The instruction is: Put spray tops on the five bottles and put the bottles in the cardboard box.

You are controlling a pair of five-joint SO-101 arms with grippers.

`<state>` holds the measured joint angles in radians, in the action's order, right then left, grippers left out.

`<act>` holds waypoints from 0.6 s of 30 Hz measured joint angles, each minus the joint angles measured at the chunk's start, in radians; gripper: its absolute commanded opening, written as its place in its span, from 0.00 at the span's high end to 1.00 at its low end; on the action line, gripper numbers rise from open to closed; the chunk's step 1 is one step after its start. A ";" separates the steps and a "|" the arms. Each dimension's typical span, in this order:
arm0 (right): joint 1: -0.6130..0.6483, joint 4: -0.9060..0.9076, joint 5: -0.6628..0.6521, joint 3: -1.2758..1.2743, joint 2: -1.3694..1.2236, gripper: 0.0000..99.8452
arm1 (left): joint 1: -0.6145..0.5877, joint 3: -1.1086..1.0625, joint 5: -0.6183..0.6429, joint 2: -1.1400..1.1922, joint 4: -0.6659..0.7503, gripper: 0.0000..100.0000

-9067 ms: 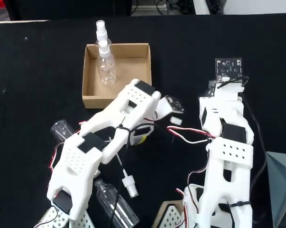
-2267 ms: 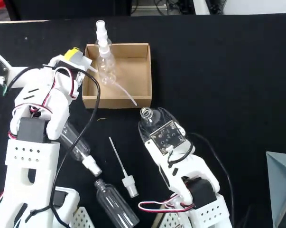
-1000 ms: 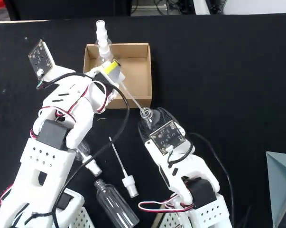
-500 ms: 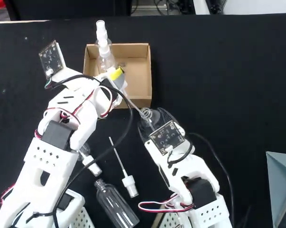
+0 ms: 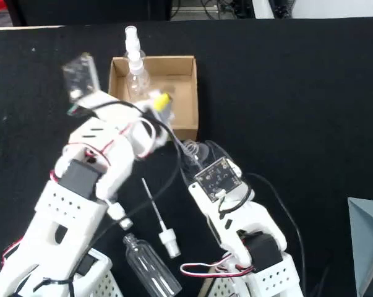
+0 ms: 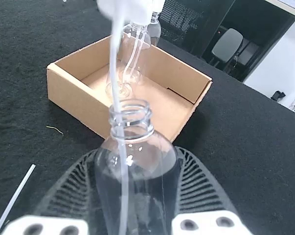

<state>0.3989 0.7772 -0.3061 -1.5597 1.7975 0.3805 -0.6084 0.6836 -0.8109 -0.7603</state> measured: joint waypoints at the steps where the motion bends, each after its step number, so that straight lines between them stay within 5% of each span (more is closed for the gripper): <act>1: 0.000 0.000 0.000 -0.002 0.000 0.96 | 0.020 -0.009 -0.017 0.000 0.002 0.97; 18: 0.008 0.000 0.002 -0.002 0.000 0.96 | 0.086 -0.060 -0.155 0.000 0.005 0.86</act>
<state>0.4066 0.7772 -0.3046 -1.5612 1.7975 0.4664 -0.6682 0.5286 -0.8109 -0.7557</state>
